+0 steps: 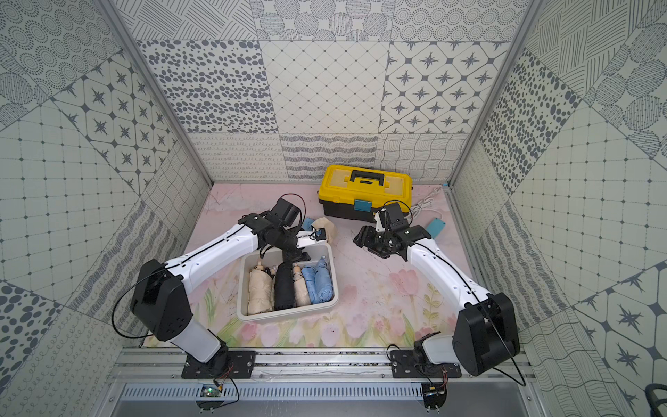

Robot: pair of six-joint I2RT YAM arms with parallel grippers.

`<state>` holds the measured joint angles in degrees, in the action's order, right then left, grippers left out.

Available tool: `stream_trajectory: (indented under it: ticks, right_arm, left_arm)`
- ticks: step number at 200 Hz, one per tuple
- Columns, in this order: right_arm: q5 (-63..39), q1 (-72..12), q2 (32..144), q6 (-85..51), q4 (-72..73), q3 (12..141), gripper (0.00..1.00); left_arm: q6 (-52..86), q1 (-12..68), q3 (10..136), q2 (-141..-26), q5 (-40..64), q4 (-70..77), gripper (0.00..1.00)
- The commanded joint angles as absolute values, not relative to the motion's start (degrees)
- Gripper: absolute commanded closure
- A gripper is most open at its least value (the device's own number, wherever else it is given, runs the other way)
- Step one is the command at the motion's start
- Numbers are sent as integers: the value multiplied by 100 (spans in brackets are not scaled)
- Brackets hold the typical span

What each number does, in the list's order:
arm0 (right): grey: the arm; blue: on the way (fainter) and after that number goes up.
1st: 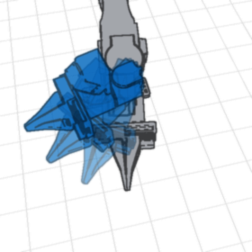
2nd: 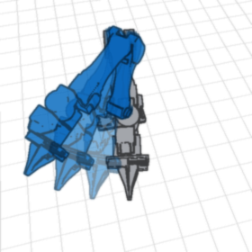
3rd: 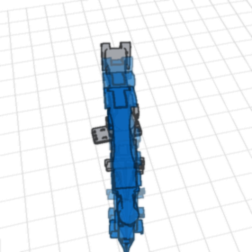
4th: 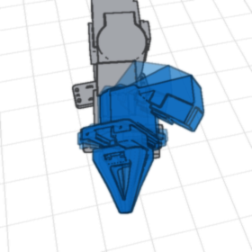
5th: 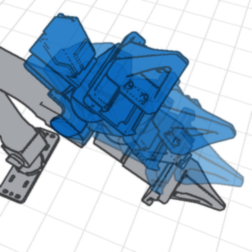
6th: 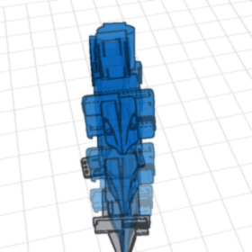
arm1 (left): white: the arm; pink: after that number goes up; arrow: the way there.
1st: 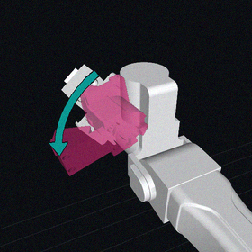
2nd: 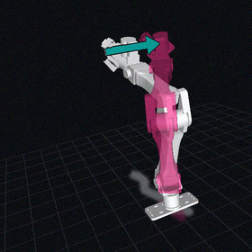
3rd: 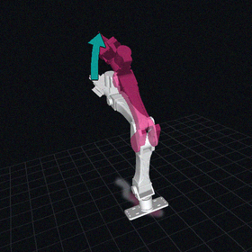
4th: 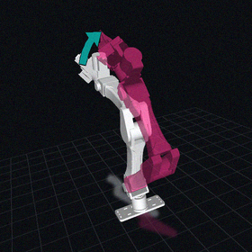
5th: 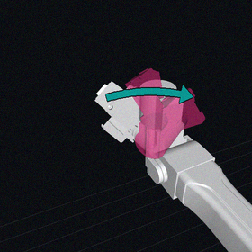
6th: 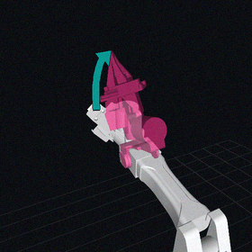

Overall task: Put the umbrella into the storage box
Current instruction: Adjust the storage box at the center of the board, then pick up the umbrella from the center of the board.

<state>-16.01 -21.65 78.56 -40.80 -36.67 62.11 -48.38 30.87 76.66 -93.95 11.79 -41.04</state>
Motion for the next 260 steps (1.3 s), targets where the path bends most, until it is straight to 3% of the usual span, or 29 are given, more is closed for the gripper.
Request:
stream_trajectory:
  ticks: [1,52,100,127,177,209,260]
  right_arm:
    - [-1590,-2118,7738,-4124,-3498,6188,33]
    - [-1700,-2082,7911,-4112,-3400,6268,33]
    - [-1974,-2217,8238,-4416,-2437,6120,29]
    - [-1927,-2554,8718,-4499,-1764,6223,26]
    - [-1565,-2942,9911,-4853,-501,6511,17]
    - [-1662,-2968,10650,-5101,74,6885,14]
    - [-1399,-2975,11354,-5152,-166,7426,15]
  left_arm:
    - [-5295,3135,7505,-9231,1694,-4951,44]
    - [-5280,3136,7429,-8907,2622,-5504,47]
    - [-3911,2856,7577,-8622,2887,-3995,27]
    - [-2332,2769,7428,-8378,2270,-2228,17]
    - [142,2720,6796,-7860,515,-196,15]
    - [633,2716,6609,-7509,-102,-127,14]
    - [761,2646,6489,-7106,-393,-417,14]
